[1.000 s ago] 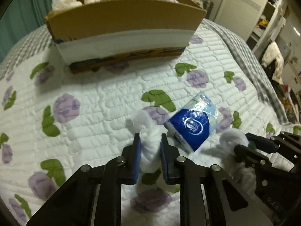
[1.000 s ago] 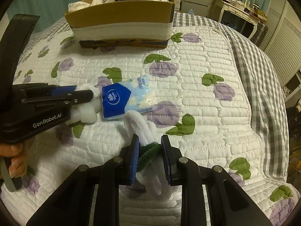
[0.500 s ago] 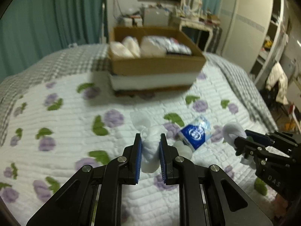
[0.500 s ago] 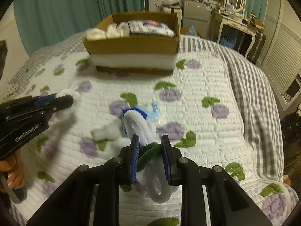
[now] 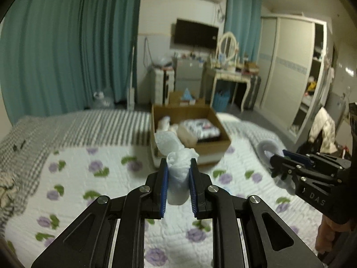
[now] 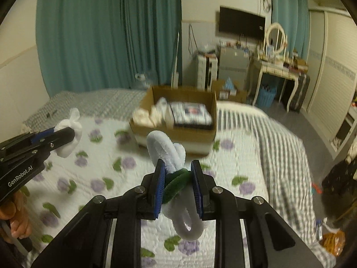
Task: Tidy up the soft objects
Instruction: 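Lift both socks and carry them over the cardboard box, then open both tools to drop the socks into the box, then move both tools back toward the white bottle and blue tissue packet, then grasp the white bottle with the left tool while the right tool grasps the blue tissue packet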
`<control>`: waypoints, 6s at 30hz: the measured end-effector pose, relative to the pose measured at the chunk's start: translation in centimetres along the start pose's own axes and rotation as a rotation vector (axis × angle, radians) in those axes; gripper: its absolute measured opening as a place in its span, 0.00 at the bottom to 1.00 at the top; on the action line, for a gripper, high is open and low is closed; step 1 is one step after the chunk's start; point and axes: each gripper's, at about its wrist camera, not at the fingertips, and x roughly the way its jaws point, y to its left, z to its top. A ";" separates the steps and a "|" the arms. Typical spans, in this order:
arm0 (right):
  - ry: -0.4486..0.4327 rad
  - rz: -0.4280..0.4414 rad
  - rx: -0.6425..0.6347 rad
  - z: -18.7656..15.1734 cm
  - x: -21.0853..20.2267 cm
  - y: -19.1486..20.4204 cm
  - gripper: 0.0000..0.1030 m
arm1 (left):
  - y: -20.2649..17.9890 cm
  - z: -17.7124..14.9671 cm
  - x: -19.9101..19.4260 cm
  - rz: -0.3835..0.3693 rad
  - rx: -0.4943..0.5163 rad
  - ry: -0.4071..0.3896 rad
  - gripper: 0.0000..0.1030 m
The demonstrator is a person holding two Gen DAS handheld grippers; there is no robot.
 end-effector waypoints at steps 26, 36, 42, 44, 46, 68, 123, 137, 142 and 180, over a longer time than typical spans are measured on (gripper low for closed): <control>-0.224 -0.008 -0.047 13.8 0.9 -1.1 0.22 | 0.3 11.3 7.1 -0.003 0.031 -0.134 0.16; -0.128 -0.011 -0.048 15.0 11.3 -3.4 0.22 | 0.7 10.7 17.4 0.010 0.034 0.003 0.16; -0.037 -0.001 -0.042 13.9 18.5 -4.6 0.22 | 0.6 9.0 23.1 0.016 0.024 0.113 0.16; -0.006 0.005 -0.039 13.7 20.9 -4.9 0.22 | 0.7 8.2 24.5 0.019 0.018 0.147 0.16; 0.020 0.004 -0.037 13.3 22.9 -5.2 0.22 | 0.6 7.4 25.8 0.026 0.020 0.178 0.16; 0.152 -0.003 -0.046 10.5 29.3 -6.0 0.50 | 1.0 5.7 28.8 0.103 0.024 0.287 0.29; -0.223 -0.142 -0.134 6.6 -6.2 -3.2 1.00 | -1.8 4.6 -1.9 0.148 -0.018 -0.138 0.99; -0.051 -0.137 -0.121 2.1 1.2 -5.5 1.00 | -4.2 -1.5 5.7 0.118 0.012 0.067 0.99; 0.013 -0.109 -0.068 0.7 4.1 -6.8 1.00 | -4.4 -3.8 8.6 0.111 0.025 0.144 0.98; 0.369 0.037 -0.069 -7.0 19.6 -4.6 1.00 | -2.4 -12.6 16.6 0.073 0.002 0.433 0.27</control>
